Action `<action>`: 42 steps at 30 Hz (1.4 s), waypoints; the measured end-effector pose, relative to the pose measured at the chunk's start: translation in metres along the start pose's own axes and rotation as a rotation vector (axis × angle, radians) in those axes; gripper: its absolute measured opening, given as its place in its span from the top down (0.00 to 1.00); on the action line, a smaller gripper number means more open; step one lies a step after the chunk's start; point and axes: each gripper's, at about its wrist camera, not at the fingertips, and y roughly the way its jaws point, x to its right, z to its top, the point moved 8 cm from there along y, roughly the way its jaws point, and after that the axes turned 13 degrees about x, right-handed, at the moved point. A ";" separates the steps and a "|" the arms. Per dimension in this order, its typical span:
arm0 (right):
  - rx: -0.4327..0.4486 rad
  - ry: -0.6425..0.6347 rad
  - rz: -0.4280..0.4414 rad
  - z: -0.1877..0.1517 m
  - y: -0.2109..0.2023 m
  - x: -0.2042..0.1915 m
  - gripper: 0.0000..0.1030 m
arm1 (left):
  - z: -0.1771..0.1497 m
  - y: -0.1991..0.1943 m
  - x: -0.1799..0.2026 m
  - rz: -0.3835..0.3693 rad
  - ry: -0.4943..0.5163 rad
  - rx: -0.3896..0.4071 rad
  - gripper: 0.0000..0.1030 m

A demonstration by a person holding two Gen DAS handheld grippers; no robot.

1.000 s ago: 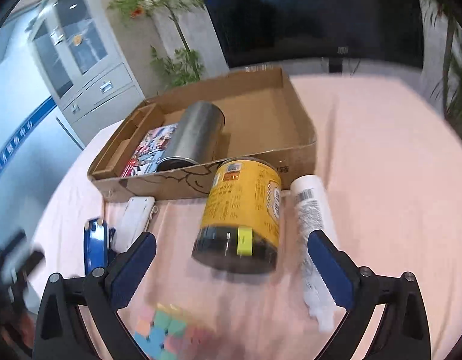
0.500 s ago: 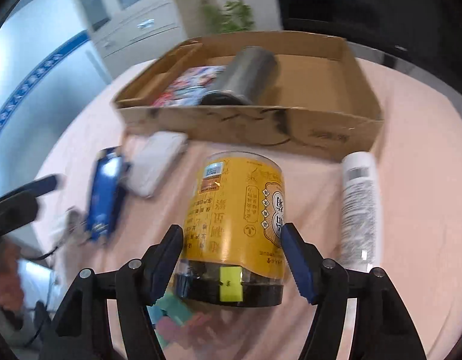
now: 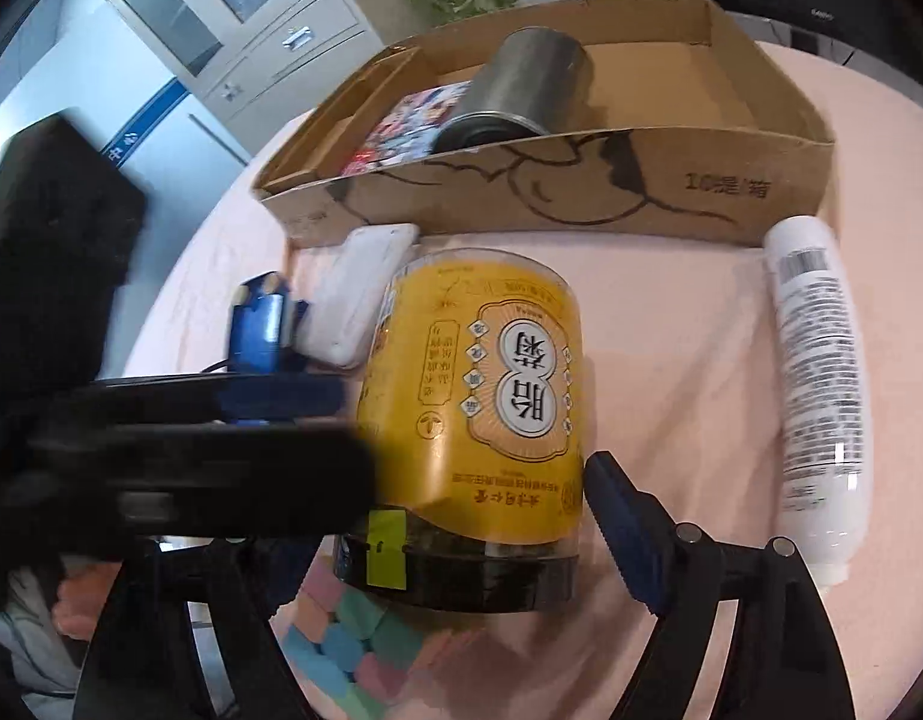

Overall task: Organize rigid objects
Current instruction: 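Grasp the yellow-labelled jar with the right tool and lift it, then set the yellow jar in the box beside the silver can and release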

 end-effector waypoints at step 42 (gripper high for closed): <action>0.046 0.073 -0.046 0.182 0.078 0.104 0.18 | 0.185 0.086 0.025 0.054 0.044 0.070 0.36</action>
